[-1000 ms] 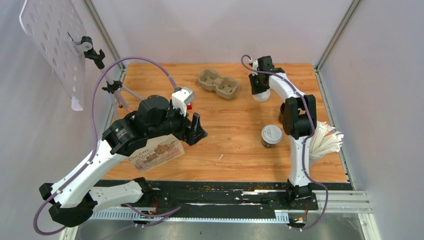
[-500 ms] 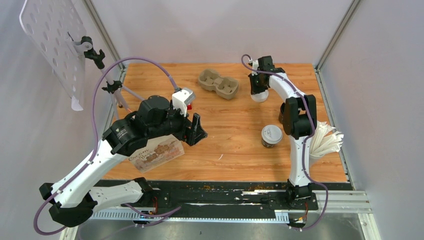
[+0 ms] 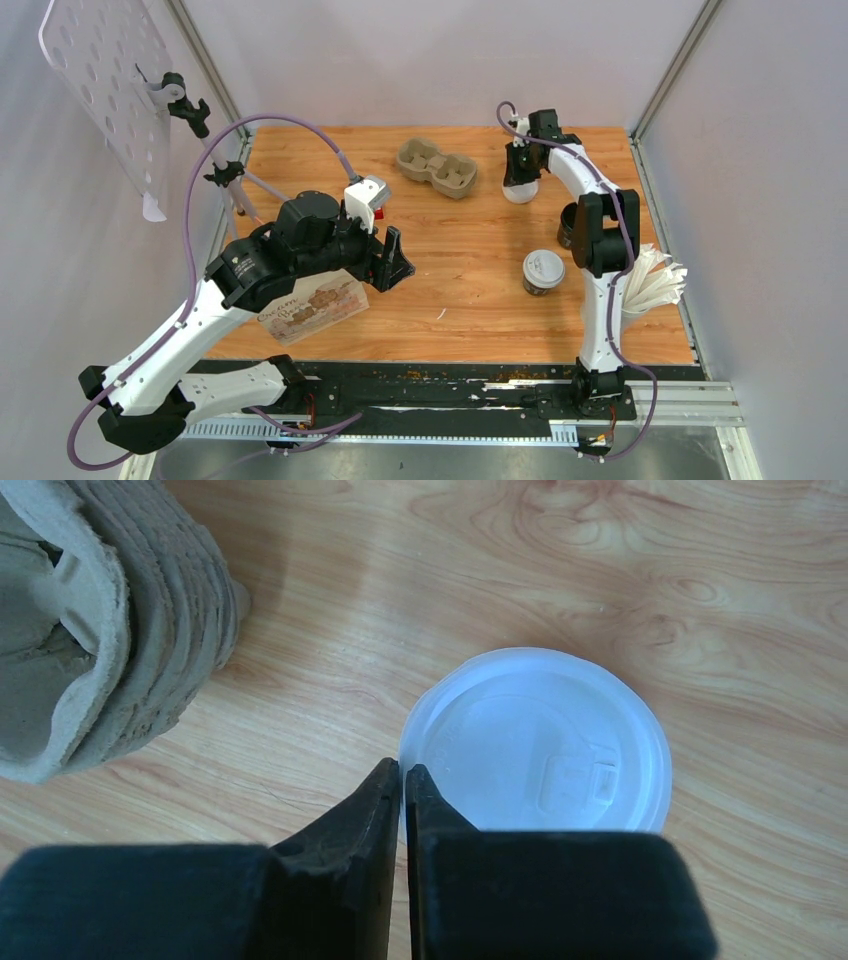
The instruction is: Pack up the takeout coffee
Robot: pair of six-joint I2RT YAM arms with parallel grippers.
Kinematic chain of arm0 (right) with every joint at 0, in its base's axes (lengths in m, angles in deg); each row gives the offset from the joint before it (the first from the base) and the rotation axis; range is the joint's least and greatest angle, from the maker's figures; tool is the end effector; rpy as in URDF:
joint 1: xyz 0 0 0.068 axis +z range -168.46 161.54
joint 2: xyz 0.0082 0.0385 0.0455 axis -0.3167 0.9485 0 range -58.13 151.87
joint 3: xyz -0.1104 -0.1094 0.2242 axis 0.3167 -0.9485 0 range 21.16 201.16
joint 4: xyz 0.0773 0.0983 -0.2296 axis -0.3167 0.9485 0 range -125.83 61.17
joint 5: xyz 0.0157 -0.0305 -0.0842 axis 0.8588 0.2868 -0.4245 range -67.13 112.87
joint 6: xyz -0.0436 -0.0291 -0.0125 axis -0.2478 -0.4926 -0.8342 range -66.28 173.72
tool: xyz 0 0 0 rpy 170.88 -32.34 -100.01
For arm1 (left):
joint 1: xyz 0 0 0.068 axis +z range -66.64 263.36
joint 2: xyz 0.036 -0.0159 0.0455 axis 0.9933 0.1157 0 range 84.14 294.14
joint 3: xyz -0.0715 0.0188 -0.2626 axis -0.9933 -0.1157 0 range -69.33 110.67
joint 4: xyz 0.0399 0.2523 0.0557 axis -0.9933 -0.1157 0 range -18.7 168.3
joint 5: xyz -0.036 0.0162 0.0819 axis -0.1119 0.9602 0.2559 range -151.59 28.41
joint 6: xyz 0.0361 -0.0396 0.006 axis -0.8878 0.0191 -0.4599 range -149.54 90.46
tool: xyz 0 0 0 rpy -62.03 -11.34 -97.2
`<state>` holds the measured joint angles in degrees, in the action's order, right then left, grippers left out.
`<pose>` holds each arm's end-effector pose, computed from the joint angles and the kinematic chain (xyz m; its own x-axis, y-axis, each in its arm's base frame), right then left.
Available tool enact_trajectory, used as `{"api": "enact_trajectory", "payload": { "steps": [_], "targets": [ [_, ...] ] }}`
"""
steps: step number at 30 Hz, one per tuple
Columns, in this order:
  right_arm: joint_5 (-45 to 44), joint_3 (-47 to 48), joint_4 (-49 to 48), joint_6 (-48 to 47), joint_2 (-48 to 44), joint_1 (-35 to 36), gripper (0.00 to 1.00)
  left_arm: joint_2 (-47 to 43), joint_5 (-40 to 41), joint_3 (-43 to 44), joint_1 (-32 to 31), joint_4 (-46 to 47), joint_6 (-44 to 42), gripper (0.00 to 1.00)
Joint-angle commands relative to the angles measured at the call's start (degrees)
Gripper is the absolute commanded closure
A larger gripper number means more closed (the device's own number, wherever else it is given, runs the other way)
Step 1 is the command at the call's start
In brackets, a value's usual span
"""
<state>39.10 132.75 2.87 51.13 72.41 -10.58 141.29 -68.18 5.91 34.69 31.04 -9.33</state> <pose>0.4946 0.0785 0.1999 -0.8233 -0.1577 -0.5452 -0.3173 0.9244 0.2117 0.1201 -0.1427 0.4151 -0.5827 0.1428 -0.8001 0.6508 0.6716 -0.3541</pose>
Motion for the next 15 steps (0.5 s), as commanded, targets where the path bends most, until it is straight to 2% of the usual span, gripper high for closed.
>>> {"api": "enact_trajectory", "payload": {
  "steps": [1, 12, 15],
  "targets": [
    [2.8, 0.6, -2.1, 1.8, -1.6, -0.9, 0.93, 0.0, -0.5, 0.2, 0.0, 2.2, -0.4, 0.10],
    [5.4, 0.0, -3.1, 3.9, -1.5, -1.9, 0.96, 0.3, -0.6, 0.4, 0.0, 2.4, -0.4, 0.10],
    [5.4, 0.0, -3.3, 4.6, -1.5, -2.0, 0.91, 0.3, -0.6, 0.3, 0.0, 2.3, -0.3, 0.10]
  ]
}}
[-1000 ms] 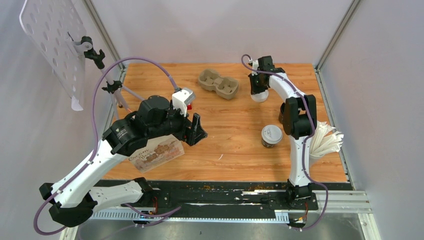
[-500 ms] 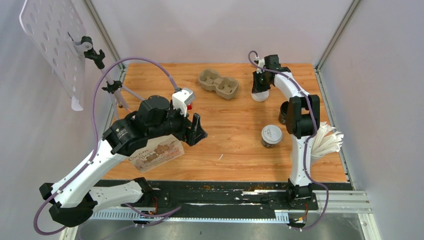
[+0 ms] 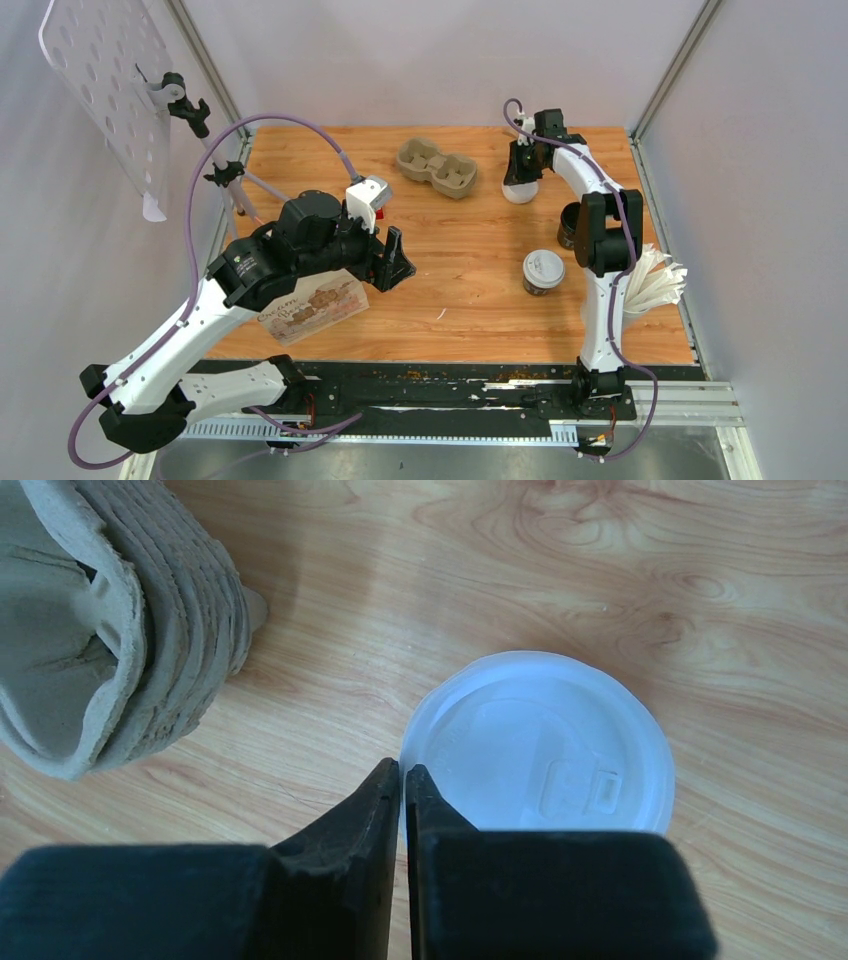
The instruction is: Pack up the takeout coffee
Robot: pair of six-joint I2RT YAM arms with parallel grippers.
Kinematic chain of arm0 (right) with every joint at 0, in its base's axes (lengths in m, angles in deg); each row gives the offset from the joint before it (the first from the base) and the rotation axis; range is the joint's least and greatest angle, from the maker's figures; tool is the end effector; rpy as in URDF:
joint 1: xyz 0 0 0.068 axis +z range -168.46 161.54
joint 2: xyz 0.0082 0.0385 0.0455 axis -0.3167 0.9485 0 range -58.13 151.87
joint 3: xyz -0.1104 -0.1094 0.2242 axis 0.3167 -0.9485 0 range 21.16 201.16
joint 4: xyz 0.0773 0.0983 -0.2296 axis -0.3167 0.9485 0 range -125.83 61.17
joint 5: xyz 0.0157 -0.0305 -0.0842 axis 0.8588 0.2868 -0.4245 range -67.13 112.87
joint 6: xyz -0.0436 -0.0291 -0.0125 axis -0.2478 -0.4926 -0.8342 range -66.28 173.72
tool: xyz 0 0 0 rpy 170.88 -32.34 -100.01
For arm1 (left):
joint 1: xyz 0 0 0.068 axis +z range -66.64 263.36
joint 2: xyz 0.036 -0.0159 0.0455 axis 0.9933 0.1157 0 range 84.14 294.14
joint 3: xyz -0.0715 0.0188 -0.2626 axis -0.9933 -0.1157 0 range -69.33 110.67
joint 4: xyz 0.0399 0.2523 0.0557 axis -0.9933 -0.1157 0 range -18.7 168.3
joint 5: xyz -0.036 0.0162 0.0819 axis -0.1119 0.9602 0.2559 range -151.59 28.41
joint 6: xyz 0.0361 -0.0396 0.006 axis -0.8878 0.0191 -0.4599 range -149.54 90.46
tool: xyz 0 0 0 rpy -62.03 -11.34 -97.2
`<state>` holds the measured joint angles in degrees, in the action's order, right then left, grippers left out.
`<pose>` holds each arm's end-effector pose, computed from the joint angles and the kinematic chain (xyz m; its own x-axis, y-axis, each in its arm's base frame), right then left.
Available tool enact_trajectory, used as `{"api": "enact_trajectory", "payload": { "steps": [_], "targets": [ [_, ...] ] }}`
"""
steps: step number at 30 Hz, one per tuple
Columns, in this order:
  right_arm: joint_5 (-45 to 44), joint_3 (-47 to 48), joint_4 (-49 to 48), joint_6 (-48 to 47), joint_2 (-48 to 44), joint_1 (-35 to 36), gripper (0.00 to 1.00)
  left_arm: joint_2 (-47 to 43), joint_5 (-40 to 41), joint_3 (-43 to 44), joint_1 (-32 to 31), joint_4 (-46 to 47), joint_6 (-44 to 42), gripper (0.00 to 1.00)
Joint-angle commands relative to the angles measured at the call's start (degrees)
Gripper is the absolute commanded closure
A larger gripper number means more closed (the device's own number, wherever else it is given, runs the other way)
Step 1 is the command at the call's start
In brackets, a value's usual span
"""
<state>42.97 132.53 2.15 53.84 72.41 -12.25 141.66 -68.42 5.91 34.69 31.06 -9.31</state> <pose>0.4967 0.0664 0.2001 -0.8358 -0.0889 -0.5418 -0.2851 0.9136 0.2898 0.1212 -0.1442 0.4141 -0.5868 0.1473 -0.7962 0.6511 0.6704 -0.3559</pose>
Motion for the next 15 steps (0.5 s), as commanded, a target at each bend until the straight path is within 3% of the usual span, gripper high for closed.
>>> {"api": "enact_trajectory", "payload": {
  "steps": [1, 4, 15],
  "targets": [
    [1.5, 0.2, -2.6, 1.9, -1.5, -0.3, 0.90, -0.1, -0.4, 0.3, 0.0, 2.2, -0.4, 0.10],
    [2.6, 0.4, -2.6, 1.9, -1.0, -0.4, 1.00, -0.2, -0.4, 0.2, 0.0, 2.3, -0.3, 0.10],
    [1.5, 1.2, -1.3, 2.9, -1.4, -0.8, 1.00, -0.1, 0.0, 0.3, 0.0, 2.1, -0.4, 0.09]
  ]
}}
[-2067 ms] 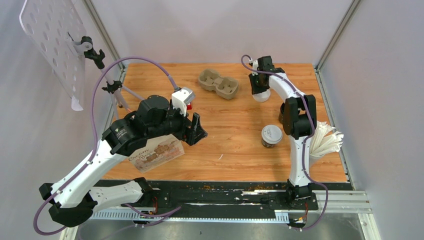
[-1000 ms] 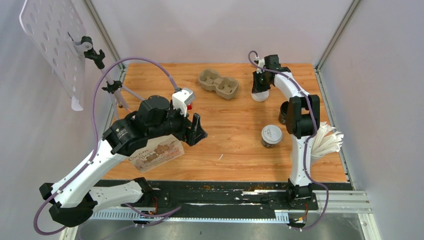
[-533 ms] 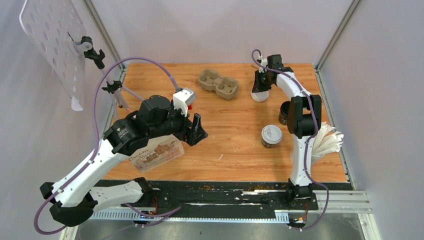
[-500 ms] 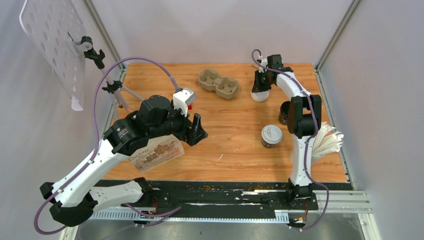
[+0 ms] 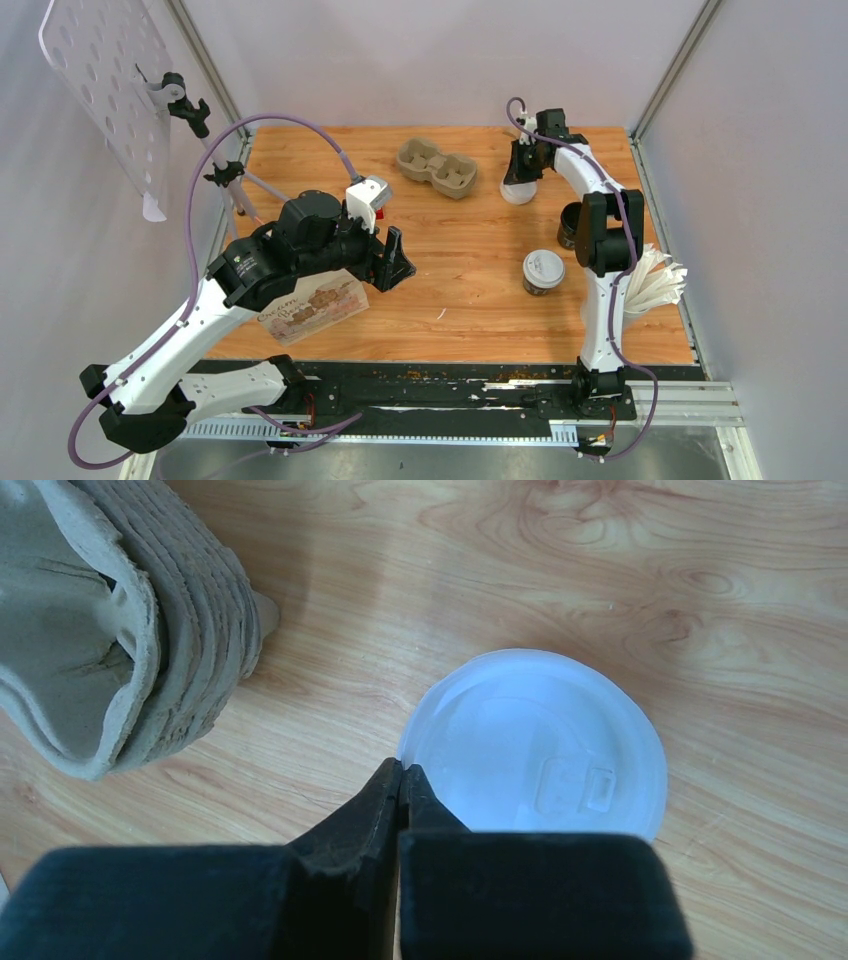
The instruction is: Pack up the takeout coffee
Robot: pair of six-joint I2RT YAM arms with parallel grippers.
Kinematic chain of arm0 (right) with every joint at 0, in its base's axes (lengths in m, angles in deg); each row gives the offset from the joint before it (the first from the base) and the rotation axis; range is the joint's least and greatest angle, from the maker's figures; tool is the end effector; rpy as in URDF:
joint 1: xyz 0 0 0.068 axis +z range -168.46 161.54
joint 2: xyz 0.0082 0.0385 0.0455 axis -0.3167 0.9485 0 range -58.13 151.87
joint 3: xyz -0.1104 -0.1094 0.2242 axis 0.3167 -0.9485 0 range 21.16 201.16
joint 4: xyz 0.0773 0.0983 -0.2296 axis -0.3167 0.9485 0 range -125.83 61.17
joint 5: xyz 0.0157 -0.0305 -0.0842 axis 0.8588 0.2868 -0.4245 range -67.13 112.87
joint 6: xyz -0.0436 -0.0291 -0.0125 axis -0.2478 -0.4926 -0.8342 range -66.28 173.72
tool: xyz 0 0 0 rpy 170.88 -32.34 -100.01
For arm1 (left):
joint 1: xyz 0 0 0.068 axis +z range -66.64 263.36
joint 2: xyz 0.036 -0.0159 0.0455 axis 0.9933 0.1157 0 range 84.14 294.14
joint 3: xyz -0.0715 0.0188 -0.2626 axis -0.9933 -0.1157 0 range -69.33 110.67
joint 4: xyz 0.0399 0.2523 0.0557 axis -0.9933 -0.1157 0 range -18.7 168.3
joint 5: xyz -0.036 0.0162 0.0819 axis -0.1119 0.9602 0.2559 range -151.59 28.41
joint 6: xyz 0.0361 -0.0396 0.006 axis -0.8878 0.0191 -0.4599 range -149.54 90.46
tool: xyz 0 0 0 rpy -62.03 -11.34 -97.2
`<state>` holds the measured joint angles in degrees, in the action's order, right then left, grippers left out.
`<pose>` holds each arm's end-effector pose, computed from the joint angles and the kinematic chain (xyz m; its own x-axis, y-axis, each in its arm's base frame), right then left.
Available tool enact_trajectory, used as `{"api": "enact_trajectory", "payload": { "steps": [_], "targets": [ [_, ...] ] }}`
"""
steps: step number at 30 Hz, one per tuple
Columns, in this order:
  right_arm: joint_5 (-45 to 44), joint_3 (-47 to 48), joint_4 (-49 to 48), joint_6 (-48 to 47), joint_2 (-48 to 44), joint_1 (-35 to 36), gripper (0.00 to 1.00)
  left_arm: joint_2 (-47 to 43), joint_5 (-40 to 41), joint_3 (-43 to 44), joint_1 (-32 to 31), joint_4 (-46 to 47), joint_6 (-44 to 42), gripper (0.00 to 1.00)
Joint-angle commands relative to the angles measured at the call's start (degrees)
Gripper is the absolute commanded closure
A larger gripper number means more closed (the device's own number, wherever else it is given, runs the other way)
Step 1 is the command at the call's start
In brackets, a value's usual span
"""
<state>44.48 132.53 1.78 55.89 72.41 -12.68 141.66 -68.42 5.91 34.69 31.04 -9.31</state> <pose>0.4975 0.0636 0.2007 -0.8429 -0.0499 -0.5358 -0.2626 0.9072 0.3286 0.1212 -0.1442 0.4141 -0.5870 0.1475 -0.7960 0.6510 0.6705 -0.3558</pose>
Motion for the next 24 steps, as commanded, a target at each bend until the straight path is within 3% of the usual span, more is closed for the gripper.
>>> {"api": "enact_trajectory", "payload": {
  "steps": [1, 6, 9, 14, 19, 24],
  "targets": [
    [-0.2, 1.8, -0.4, 0.9, -1.6, -0.4, 1.00, -0.1, 0.0, 0.3, 0.0, 2.2, -0.4, 0.09],
    [-1.9, 5.2, 3.8, 0.4, -2.9, -0.4, 1.00, -0.1, 0.4, 0.5, 0.0, 2.0, -0.2, 0.09],
    [-2.8, 5.9, 5.6, 0.6, -4.9, -0.4, 1.00, 0.1, 5.0, 1.2, 0.0, 0.8, 0.2, 0.01],
    [-2.7, 5.7, 8.5, 1.3, -9.3, -0.4, 1.00, -0.5, 9.5, 2.5, 0.0, 0.5, -1.7, 0.00],
    [3.1, 2.2, 9.3, 3.5, -16.0, -0.4, 1.00, -1.6, 8.4, 2.6, 0.0, 1.6, -5.7, 0.00],
    [11.5, -8.1, 5.6, 8.3, -26.4, 0.1, 1.00, -3.1, 7.3, 1.8, 0.0, 3.9, -9.1, 0.01]
  ]
}}
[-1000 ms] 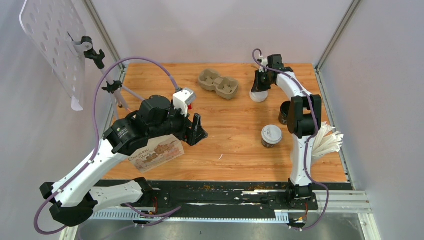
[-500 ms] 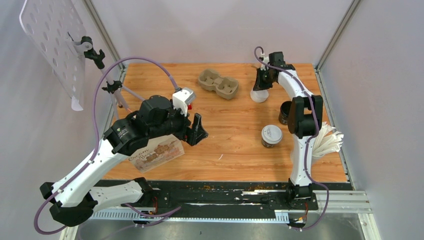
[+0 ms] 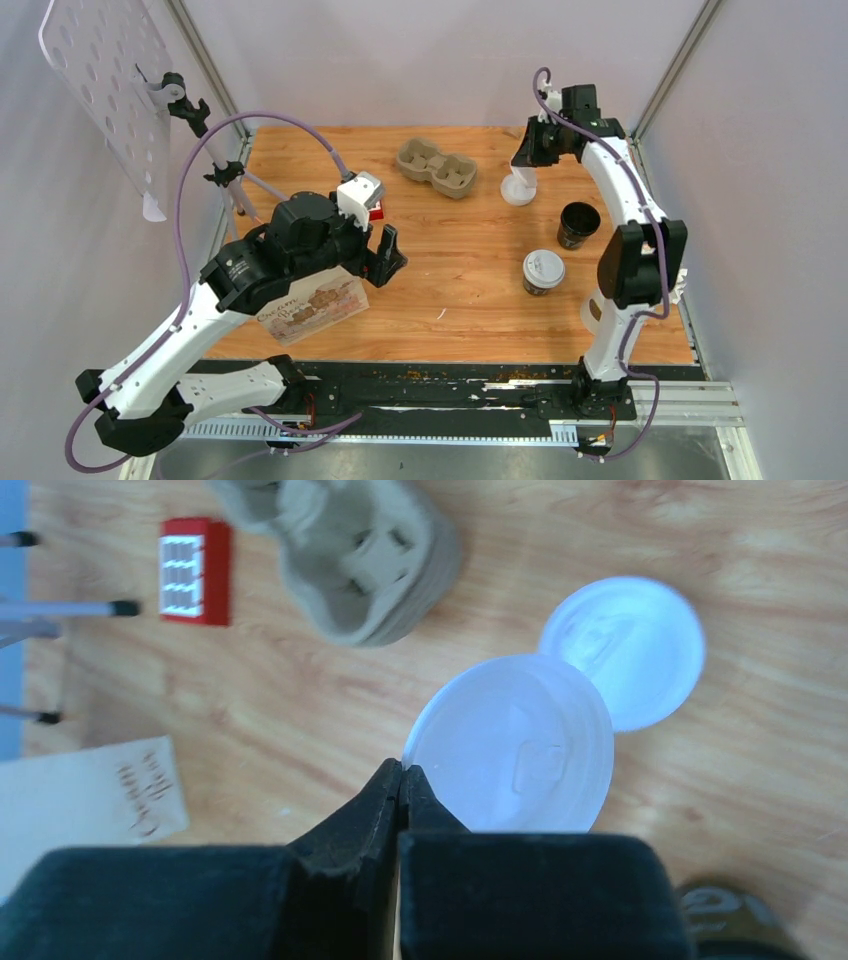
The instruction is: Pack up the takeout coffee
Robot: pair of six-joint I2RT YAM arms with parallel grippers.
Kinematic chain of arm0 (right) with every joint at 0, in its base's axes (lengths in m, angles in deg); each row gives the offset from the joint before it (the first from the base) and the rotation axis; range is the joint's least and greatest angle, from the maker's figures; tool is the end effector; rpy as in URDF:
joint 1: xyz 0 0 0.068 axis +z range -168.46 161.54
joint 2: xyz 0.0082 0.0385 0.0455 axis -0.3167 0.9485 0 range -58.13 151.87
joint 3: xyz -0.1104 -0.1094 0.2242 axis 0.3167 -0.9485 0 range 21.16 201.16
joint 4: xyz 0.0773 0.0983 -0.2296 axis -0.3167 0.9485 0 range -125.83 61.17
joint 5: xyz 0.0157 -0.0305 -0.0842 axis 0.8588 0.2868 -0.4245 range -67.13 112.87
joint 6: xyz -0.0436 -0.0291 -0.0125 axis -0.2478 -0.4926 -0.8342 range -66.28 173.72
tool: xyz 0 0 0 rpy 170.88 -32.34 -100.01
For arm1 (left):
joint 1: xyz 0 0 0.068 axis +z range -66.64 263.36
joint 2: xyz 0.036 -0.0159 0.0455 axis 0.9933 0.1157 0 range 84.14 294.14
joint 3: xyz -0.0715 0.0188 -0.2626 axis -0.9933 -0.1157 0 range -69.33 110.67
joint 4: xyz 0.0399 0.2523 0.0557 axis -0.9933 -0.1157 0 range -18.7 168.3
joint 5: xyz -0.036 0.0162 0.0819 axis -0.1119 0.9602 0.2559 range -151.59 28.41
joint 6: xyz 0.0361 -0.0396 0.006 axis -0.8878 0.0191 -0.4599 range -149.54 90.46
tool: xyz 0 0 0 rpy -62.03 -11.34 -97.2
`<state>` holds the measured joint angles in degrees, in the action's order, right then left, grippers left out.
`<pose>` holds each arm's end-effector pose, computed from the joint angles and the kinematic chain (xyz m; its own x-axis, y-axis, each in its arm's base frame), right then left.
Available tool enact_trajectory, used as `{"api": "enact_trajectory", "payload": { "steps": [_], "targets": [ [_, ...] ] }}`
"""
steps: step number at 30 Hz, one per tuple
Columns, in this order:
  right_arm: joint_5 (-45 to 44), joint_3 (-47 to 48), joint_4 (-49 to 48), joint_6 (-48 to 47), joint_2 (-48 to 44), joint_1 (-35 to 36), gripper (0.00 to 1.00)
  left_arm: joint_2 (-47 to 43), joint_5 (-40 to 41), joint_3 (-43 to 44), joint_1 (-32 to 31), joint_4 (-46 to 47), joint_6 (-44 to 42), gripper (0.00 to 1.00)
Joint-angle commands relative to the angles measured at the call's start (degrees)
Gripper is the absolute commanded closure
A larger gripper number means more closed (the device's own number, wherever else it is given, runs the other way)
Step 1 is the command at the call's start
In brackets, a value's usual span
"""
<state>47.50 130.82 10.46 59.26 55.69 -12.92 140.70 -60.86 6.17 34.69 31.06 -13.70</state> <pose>0.4395 0.0576 0.3150 -0.7979 0.0108 -0.6028 -0.2761 0.8822 0.3813 0.1213 -0.1372 0.4182 -0.5042 0.1599 -0.8487 0.6296 0.7407 -0.2345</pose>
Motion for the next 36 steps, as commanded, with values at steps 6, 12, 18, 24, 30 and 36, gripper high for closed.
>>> {"api": "enact_trajectory", "payload": {
  "steps": [6, 12, 18, 24, 30, 36],
  "targets": [
    [19.4, -25.3, -13.1, 16.7, -25.8, 3.2, 1.00, -4.2, -0.9, -3.7, 0.0, 9.0, -10.6, 0.03],
    [22.9, -41.5, -35.2, 36.2, -40.8, 14.1, 1.00, -5.6, -7.9, -12.8, 0.0, 21.1, -15.6, 0.02],
    [15.4, -45.9, -43.5, 43.9, -49.0, 24.3, 1.00, -7.0, -19.4, -18.9, 0.0, 35.2, -17.6, 0.00],
    [12.8, -46.7, -44.1, 45.4, -52.6, 27.3, 1.00, -7.3, -16.3, -21.2, 0.0, 38.7, -18.7, 0.00],
    [18.0, -44.2, -40.4, 41.7, -52.9, 27.3, 1.00, -9.8, -17.9, -19.8, 0.0, 35.4, -21.1, 0.00],
    [30.1, -39.4, -25.1, 26.0, -51.2, 27.3, 1.00, -10.9, -32.0, -13.9, 0.0, 23.1, -33.8, 0.01]
  ]
}}
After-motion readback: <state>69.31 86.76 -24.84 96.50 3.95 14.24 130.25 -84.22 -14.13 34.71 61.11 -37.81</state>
